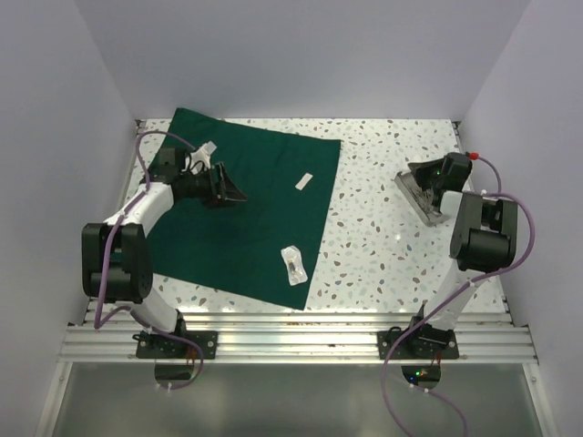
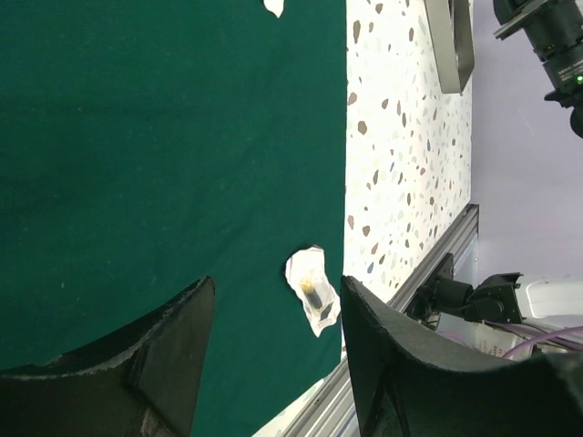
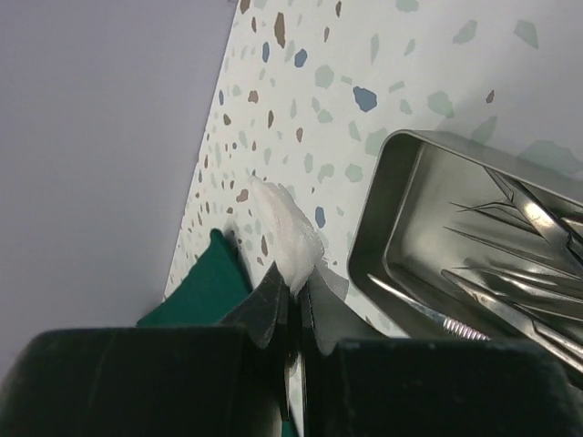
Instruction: Prepare the surgical pack
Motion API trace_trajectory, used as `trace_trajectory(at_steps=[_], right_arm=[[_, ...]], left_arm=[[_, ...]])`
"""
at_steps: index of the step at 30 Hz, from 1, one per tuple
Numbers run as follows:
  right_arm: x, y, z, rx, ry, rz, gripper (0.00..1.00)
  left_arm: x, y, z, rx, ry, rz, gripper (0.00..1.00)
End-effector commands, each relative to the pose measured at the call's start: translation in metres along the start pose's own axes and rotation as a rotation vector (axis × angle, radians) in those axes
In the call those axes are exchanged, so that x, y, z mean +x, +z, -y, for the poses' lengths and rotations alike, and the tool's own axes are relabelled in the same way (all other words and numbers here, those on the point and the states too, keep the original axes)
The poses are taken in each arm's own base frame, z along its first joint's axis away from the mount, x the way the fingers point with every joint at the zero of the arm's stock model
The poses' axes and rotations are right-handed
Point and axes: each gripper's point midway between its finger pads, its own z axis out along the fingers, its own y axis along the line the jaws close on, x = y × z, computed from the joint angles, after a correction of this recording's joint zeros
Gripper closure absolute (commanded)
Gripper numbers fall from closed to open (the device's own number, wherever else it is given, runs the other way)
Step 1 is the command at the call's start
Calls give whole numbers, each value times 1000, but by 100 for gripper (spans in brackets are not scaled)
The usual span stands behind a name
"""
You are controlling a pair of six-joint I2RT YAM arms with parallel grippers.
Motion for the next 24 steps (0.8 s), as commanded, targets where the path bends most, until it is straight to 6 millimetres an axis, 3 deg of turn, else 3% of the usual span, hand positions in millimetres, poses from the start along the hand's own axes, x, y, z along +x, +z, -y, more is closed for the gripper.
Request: trace_trajectory(at_steps=[1,15,24], right_arm=[[-8,12,-18,-80,33,24,100],[0,24,12,-10,38,-5,100],[-6,27,34,51,33,8,100]], left_arm=[[-6,3,-1,30,11,5,39],[-14,6,-13,26,-26,5,40],[-16,9,-16,31,-35,-2,41]])
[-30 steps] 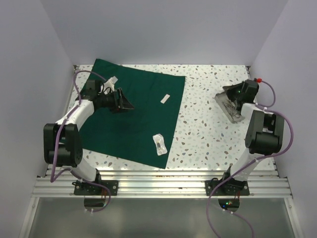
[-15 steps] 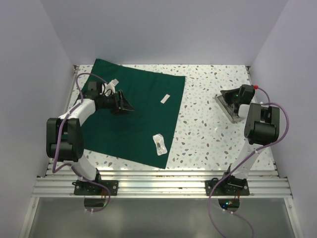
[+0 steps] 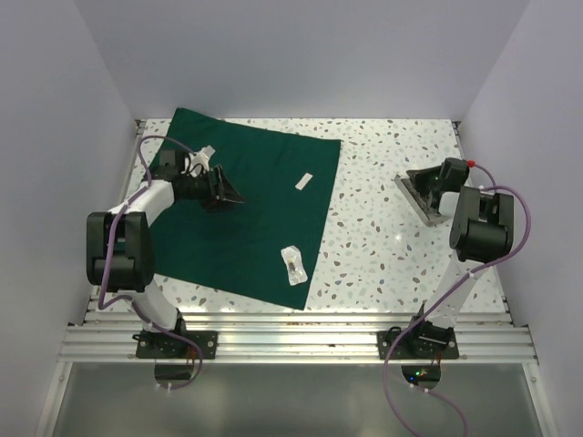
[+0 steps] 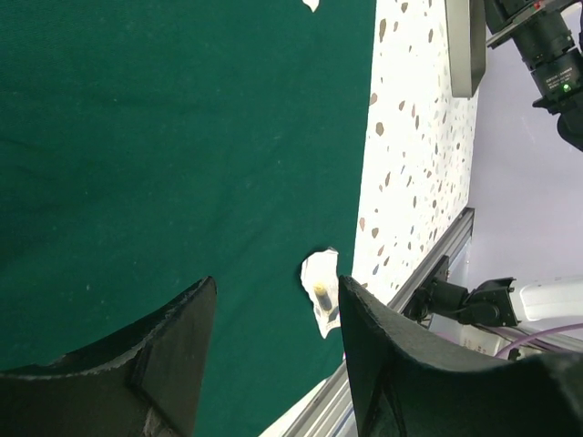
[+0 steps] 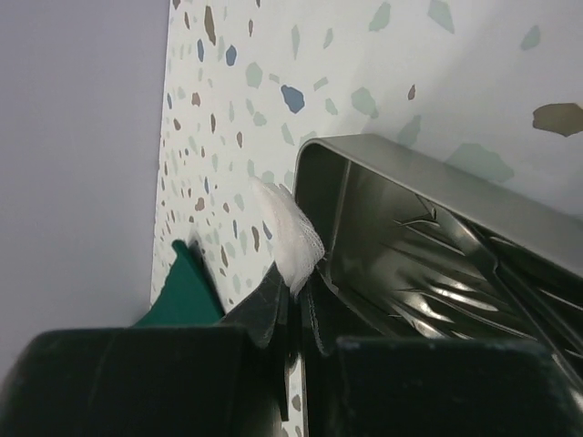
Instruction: Prepare the surgical pack
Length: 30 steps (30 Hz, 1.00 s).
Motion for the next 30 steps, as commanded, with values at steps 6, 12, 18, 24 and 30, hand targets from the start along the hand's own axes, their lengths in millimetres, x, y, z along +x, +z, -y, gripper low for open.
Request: trace_trajectory(at_steps=[6,12,18,24,30], right_arm=[[-19,4,2,21,-75,28,100],[-16,7,7,47,-103,-10,100],[-11,6,15,92,-119,-48,100],[-6,1,22,115,-116,-64,100],[-6,0,25,129,-116,-66,94]], left_arm=[[-18,-3,9,34,37,32,41],[-18,-4,9,37,36,32,41],[-19,-5,9,37,34,38,41],[-16,-5,10,41,33,40,41],[-14,-6,10,39,34,43,41]])
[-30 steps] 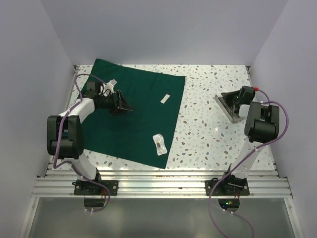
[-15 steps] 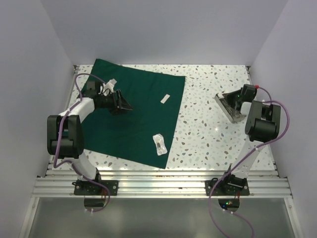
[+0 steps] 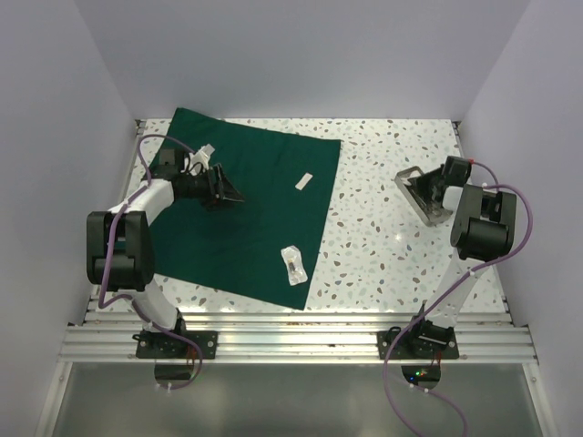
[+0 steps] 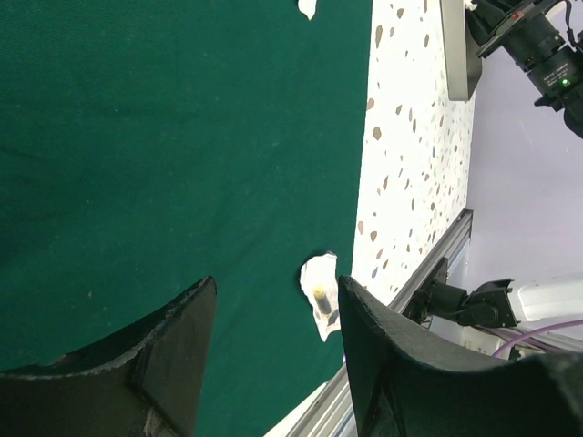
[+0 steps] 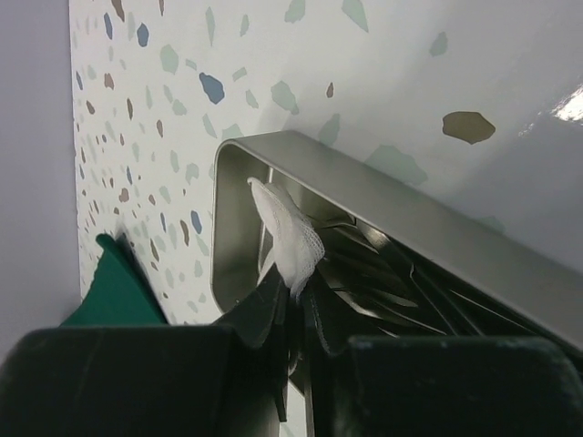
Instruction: Prepare the surgical pack
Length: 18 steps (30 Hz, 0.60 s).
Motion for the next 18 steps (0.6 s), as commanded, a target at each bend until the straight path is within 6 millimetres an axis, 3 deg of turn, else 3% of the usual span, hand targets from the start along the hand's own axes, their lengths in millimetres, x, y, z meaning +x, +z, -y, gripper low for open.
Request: trace_trajectory(at_steps=[1,9,14,18], right_arm=[[-6,-3,-5,-11,-24,7,91],[-11,-15,-12,15,-38,-3,54],[-17,-27,-26,4,-66,1,50],[-14,-43,-19,63,-84,-9,50]], left_arm=[[-10,-7,10,30,30,38,41],[-6,-11,12,32,36,40,40],[-4,-11,14,36,40,39,40],[-3,-13,16,46,43,40,40]])
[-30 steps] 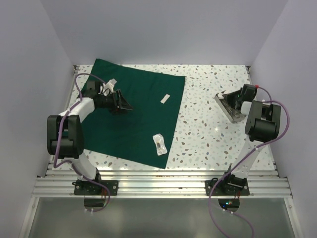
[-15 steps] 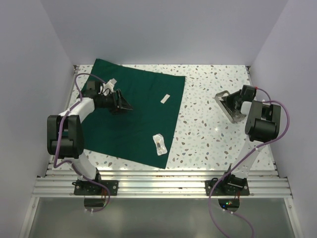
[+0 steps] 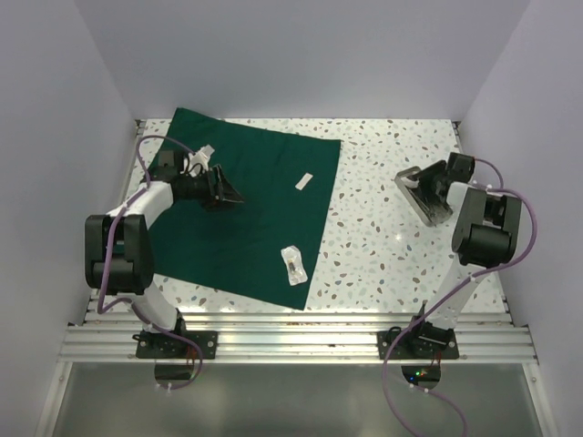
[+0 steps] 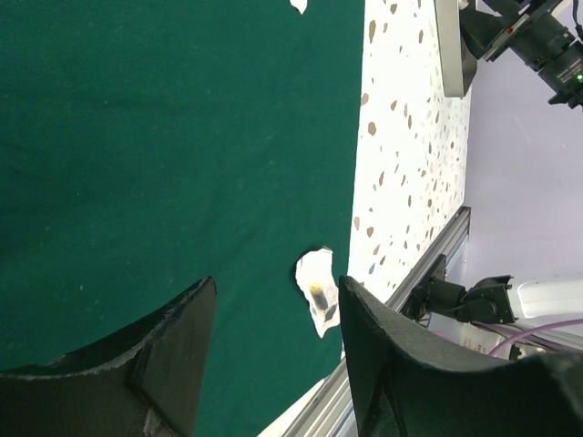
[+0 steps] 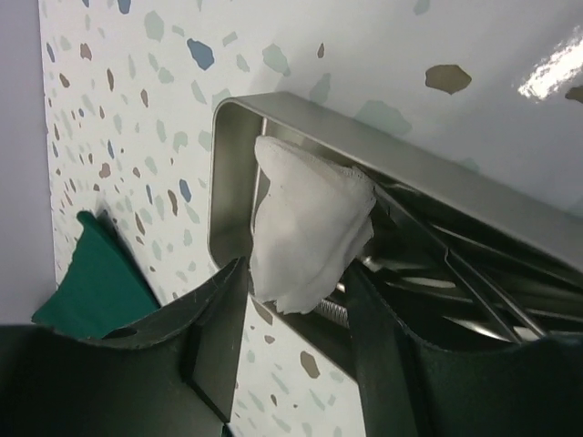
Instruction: Prepare the surgical pack
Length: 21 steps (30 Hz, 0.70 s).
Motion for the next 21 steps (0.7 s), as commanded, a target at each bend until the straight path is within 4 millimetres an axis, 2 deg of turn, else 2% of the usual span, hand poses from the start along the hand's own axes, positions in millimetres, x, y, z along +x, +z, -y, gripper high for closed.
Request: trace_trajectory(at_steps=[1,8,10,12,13,14,15,16,18,19,21], right_arm=[[-14,-29,-17,7,-47,30,49],[-23,-52,-30,-9,-89,53,46],[-26,-65,-34,16,-108,51,46],[-17,-77,-21,89,-111,9,46],[-22,-87,-26,99,-126,26,46],[-18,-94,-21,131,-154,1,46],[-16,-100,-24,131,-176,-13,47],[-11,-110,-39,108,-217,-17,47],[6,-122,-52,89,-323,-52,46],[26,-126,-67,56,-393,-78,46],[50,-139,-81,16,-500,-114,45]], left_arm=[[-7,-9,13,39,37,38,40],[-10,-17,6,-25,30,61,40],[-14,-20,-6,-97,10,79,40],[-21,-28,-20,-184,-26,106,40],[-24,-32,-27,-223,-41,121,40],[-29,-40,-38,-285,-72,144,39],[-34,-45,-41,-301,-84,163,39],[-42,-54,-46,-316,-115,199,38],[-50,-64,-59,-364,-154,239,37],[-54,-68,-64,-372,-174,249,36],[-65,-75,-80,-379,-234,265,35]])
